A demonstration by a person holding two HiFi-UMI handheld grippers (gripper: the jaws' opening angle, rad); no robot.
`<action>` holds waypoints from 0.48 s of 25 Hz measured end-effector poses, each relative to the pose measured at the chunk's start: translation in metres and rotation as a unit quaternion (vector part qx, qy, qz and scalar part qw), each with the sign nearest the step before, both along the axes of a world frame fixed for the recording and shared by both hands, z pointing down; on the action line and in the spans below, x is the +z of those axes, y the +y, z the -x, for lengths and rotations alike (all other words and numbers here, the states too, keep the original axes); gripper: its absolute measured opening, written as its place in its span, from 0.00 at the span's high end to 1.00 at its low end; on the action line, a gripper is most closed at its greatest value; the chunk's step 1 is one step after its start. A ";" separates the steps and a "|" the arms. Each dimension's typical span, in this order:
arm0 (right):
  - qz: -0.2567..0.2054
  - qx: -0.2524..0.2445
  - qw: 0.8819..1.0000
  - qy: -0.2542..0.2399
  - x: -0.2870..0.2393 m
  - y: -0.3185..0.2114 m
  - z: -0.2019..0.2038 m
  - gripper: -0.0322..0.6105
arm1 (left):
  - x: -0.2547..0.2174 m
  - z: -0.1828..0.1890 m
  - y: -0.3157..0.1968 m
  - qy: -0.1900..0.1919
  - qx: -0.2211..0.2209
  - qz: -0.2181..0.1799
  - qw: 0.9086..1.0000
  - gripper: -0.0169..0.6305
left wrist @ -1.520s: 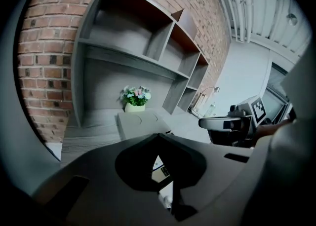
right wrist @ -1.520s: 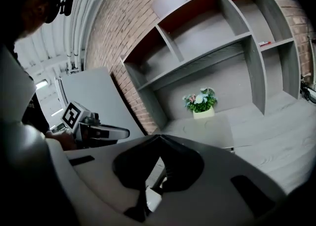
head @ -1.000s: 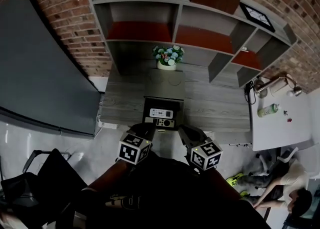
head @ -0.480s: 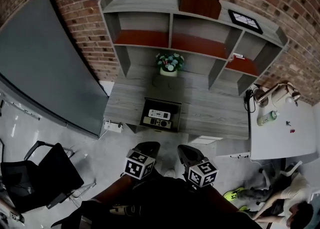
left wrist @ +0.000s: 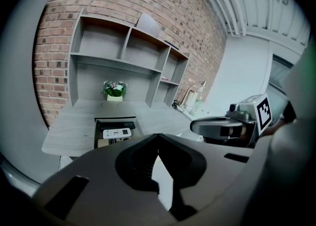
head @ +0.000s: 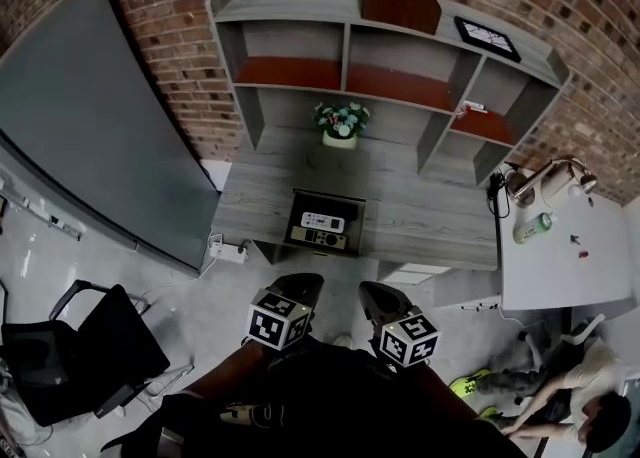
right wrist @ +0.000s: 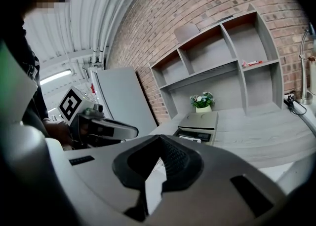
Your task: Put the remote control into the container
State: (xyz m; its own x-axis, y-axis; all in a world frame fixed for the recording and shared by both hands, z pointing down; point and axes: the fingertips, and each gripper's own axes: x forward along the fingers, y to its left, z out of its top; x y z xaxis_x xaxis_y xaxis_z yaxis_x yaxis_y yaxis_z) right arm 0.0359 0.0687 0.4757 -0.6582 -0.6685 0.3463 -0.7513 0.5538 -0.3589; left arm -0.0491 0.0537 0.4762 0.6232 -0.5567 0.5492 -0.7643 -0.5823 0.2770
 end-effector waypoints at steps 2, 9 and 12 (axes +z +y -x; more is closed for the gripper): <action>0.002 0.011 1.000 -0.004 -0.003 -0.004 0.009 0.94 | -0.010 0.006 -0.006 0.005 0.010 -0.006 1.000 0.96; 0.016 0.026 1.000 -0.004 0.004 -0.010 0.052 0.94 | -0.007 0.063 -0.007 -0.009 0.008 -0.004 1.000 0.96; 0.022 0.029 0.999 0.003 0.007 -0.010 0.069 0.94 | -0.003 0.080 -0.007 -0.010 0.013 0.002 1.000 0.96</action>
